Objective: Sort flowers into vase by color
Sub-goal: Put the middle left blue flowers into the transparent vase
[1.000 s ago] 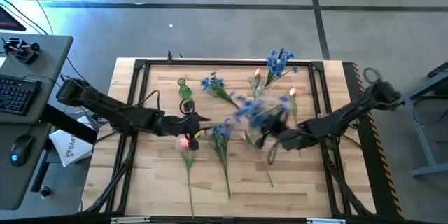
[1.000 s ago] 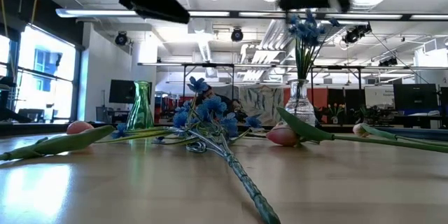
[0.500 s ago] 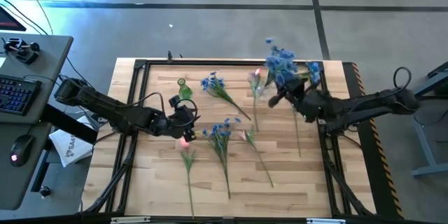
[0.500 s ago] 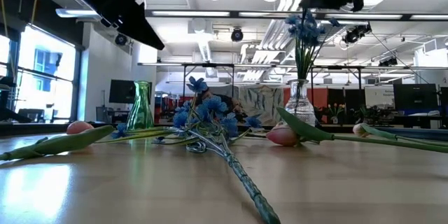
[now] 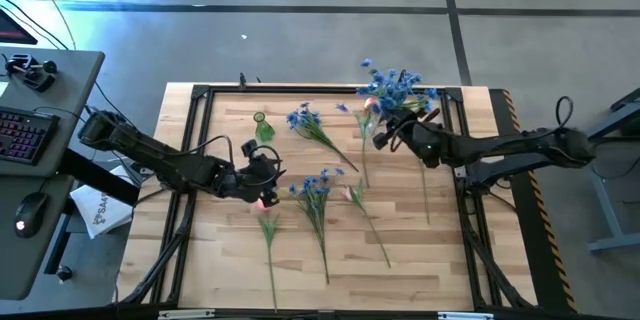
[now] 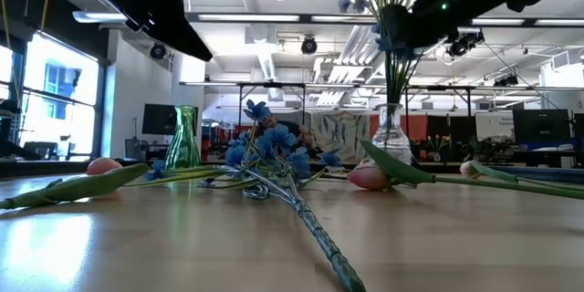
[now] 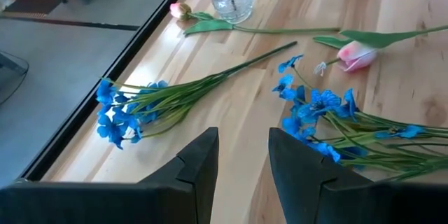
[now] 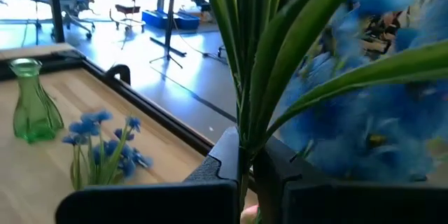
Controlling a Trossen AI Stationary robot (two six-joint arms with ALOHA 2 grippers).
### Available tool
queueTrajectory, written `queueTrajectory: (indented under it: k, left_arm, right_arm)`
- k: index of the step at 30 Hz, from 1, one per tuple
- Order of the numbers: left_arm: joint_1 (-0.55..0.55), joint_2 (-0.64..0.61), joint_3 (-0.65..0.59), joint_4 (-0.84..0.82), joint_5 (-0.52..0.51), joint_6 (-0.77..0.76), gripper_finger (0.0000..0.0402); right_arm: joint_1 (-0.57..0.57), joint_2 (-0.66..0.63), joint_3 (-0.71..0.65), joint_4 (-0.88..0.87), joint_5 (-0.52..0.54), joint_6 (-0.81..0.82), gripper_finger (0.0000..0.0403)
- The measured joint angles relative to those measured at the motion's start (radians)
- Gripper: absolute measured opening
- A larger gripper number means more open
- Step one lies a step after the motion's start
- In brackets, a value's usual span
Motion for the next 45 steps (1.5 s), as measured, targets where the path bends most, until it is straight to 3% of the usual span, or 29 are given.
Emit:
queueTrajectory:
  k: [11, 22, 27, 35, 40, 43, 45]
  left_arm:
    - [-0.002, 0.000, 0.000, 0.002, 0.000, 0.000, 0.0115]
    - [-0.002, 0.000, 0.000, 0.002, 0.001, -0.018, 0.0115]
    - [-0.001, 0.000, 0.000, 0.002, 0.001, -0.018, 0.0115]
    - [-0.001, 0.000, 0.000, 0.002, 0.003, -0.018, 0.0115]
    - [-0.001, 0.000, 0.000, 0.002, 0.003, -0.018, 0.0115]
    - [-0.001, 0.000, 0.000, 0.002, 0.003, -0.018, 0.0115]
    - [-0.001, 0.000, 0.000, 0.002, 0.003, -0.018, 0.0115]
  right_arm:
    - [-0.004, 0.029, 0.001, -0.094, -0.001, 0.186, 0.0017]
    - [-0.070, 0.020, 0.001, -0.286, -0.236, 0.360, 0.0174]
    - [-0.101, -0.034, 0.001, -0.429, -0.315, 0.445, 0.0216]
    - [-0.103, -0.162, 0.001, -0.567, -0.412, 0.480, 0.0223]
    - [-0.102, -0.218, 0.001, -0.709, -0.606, 0.532, 0.0224]
    - [-0.073, -0.204, -0.025, -0.664, -0.677, 0.519, 0.0224]
    - [-0.041, -0.176, -0.057, -0.545, -0.680, 0.472, 0.0224]
